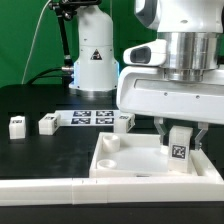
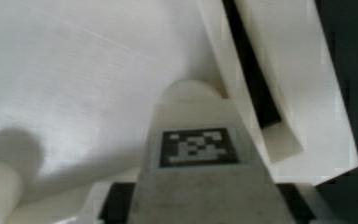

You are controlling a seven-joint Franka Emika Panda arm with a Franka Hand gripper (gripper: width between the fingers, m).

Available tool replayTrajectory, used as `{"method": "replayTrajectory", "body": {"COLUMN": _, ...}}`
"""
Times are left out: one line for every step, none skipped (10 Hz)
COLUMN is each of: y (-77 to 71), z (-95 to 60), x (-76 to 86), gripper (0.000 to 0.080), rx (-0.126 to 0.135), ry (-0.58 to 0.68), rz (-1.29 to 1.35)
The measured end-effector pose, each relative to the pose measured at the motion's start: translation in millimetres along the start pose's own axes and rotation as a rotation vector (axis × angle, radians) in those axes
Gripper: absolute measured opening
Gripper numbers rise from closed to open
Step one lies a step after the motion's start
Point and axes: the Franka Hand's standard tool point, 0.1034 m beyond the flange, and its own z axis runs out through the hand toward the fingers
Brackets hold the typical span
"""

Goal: Assemble one leg

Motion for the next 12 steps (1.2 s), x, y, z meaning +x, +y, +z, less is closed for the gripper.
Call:
{"method": "replayTrajectory", "body": {"y": 3.7, "z": -0.1, "x": 1.4, "gripper": 0.0297, "rx": -0.011, "ry": 0.0, "rz": 0.038}}
{"method": "replayTrajectory", "body": {"y": 8.0, "z": -0.2, "x": 3.0, "gripper": 0.0297, "rx": -0.023, "ry": 0.0, "rz": 0.102}}
{"method": "replayTrajectory", "body": {"y": 12.8, "z": -0.3, "x": 4.9, "gripper": 0.0297, "rx": -0.035, "ry": 0.0, "rz": 0.146}}
{"method": "replayTrajectory", "body": {"y": 13.7, "z": -0.1, "x": 5.4, "gripper": 0.0301, "rx": -0.036, "ry": 0.001, "rz": 0.129}}
{"method": "replayTrajectory", "body": {"y": 13.2, "z": 0.1, "x": 5.0, "gripper": 0.0372, "rx": -0.035, "ry": 0.0, "rz": 0.129}}
{"method": "replayTrajectory", "body": {"y": 13.2, "z": 0.1, "x": 5.0, "gripper": 0.0521, "rx": -0.035, "ry": 0.0, "rz": 0.129}}
{"method": "replayTrajectory", "body": {"y": 13.1, "z": 0.1, "x": 5.0, "gripper": 0.0521, "rx": -0.035, "ry": 0.0, "rz": 0.129}}
{"method": "replayTrajectory", "body": {"y": 13.1, "z": 0.1, "x": 4.9, "gripper": 0.0621, "rx": -0.035, "ry": 0.0, "rz": 0.129}}
{"method": "replayTrajectory", "body": {"y": 13.1, "z": 0.1, "x": 5.0, "gripper": 0.0621, "rx": -0.035, "ry": 0.0, "rz": 0.129}}
{"method": "replayTrajectory", "body": {"y": 13.1, "z": 0.1, "x": 5.0, "gripper": 0.0646, "rx": -0.035, "ry": 0.0, "rz": 0.129}}
{"method": "replayTrajectory", "body": {"y": 13.1, "z": 0.1, "x": 5.0, "gripper": 0.0648, "rx": -0.035, "ry": 0.0, "rz": 0.129}}
{"method": "replayTrajectory", "body": {"y": 13.1, "z": 0.1, "x": 5.0, "gripper": 0.0648, "rx": -0.035, "ry": 0.0, "rz": 0.129}}
